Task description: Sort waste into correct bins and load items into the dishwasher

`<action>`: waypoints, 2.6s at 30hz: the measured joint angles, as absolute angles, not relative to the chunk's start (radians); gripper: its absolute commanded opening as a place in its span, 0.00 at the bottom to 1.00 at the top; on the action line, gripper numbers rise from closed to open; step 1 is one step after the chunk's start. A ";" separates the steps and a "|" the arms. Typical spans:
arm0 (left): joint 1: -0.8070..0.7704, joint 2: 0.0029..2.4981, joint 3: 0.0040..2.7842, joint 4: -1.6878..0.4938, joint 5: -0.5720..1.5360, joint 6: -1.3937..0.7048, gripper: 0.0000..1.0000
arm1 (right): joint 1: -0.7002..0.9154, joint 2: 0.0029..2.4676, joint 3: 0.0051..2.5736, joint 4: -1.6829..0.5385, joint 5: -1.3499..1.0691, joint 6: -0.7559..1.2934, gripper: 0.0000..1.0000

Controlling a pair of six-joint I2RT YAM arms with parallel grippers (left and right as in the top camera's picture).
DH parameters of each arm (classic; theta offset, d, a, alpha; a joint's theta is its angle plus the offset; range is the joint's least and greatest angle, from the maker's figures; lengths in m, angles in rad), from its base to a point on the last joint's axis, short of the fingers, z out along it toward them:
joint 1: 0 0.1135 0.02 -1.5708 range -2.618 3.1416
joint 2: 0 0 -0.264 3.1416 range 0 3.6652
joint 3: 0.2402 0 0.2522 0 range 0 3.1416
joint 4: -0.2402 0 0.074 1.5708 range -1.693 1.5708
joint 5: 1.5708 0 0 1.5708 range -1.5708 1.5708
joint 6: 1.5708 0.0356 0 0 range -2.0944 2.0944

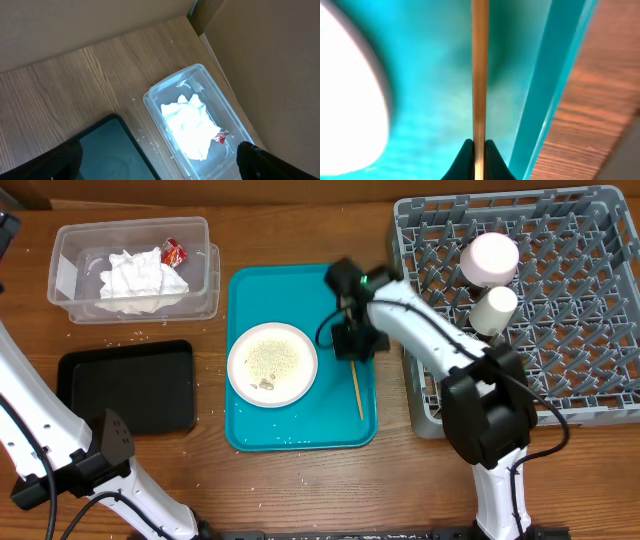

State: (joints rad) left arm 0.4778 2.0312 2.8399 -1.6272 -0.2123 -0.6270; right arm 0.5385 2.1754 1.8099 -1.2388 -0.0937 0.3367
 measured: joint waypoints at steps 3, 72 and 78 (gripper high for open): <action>0.478 2.031 2.840 -1.627 -0.213 -0.627 1.00 | 0.505 2.176 2.002 -1.322 -0.067 0.335 0.04; 0.478 2.031 2.840 -1.627 -0.212 -0.627 1.00 | 0.606 2.176 2.068 -1.334 -0.272 0.141 1.00; 0.478 2.031 2.840 -1.628 -0.212 -0.627 1.00 | 0.667 2.176 1.935 -1.221 -0.204 0.260 0.88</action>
